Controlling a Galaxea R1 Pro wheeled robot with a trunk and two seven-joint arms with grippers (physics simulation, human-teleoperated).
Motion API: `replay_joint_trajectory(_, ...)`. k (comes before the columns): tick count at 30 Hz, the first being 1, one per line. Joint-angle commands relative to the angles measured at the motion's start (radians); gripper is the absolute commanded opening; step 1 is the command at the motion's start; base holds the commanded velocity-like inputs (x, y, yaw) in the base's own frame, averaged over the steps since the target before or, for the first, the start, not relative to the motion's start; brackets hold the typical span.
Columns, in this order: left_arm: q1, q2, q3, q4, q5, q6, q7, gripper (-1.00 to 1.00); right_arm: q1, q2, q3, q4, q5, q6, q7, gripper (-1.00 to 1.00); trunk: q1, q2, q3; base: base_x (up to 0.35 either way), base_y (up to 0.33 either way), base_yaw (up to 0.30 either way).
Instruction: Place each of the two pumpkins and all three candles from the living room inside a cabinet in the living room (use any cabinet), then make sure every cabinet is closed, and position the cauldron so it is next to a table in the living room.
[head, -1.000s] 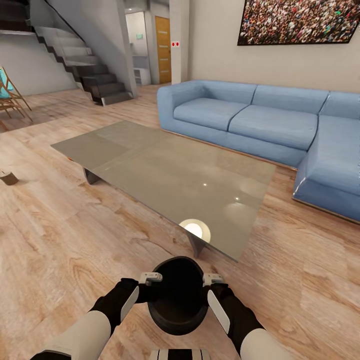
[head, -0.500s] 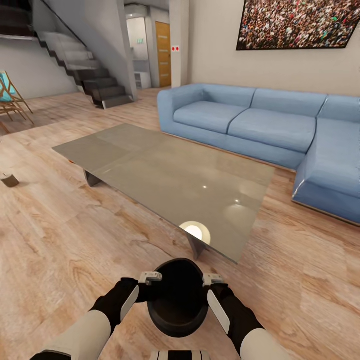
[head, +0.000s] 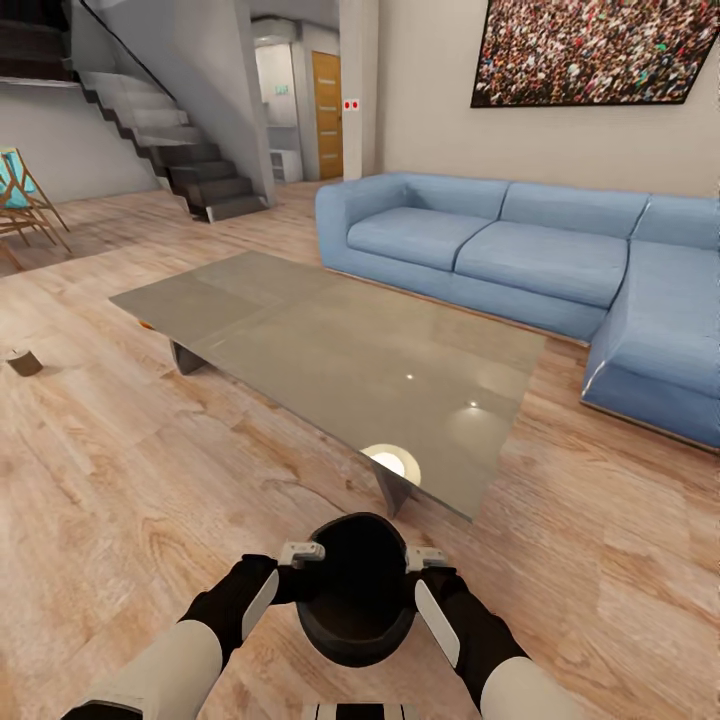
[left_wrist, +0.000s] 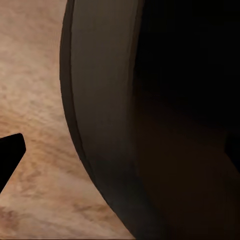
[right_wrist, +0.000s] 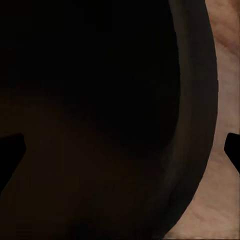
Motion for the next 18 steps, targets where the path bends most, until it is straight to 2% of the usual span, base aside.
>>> replay_joint_trajectory(1,0.0,0.001,-0.006,-0.002,0.011,0.005,0.003,1.0,0.0,0.0,0.002,-0.001,-0.01,0.003,-0.009,1.0,-0.001,0.0,-0.001,-0.153,0.0,0.0)
replay_joint_trajectory(3,0.0,0.002,-0.005,-0.002,0.015,0.005,0.003,1.0,0.0,0.0,0.002,-0.001,-0.01,0.003,-0.009,1.0,-0.001,0.0,-0.001,-0.088,0.0,0.0)
replay_joint_trajectory(11,0.0,0.001,-0.006,-0.002,0.019,0.004,0.005,1.0,0.0,0.0,0.002,-0.001,-0.011,0.003,-0.009,1.0,-0.004,0.002,0.03,-0.019,0.0,0.0)
replay_joint_trajectory(18,0.0,0.0,-0.006,-0.002,0.018,0.008,0.004,1.0,0.0,0.0,0.002,-0.001,-0.01,0.003,-0.009,1.0,-0.007,0.003,0.057,-0.109,0.0,0.0)
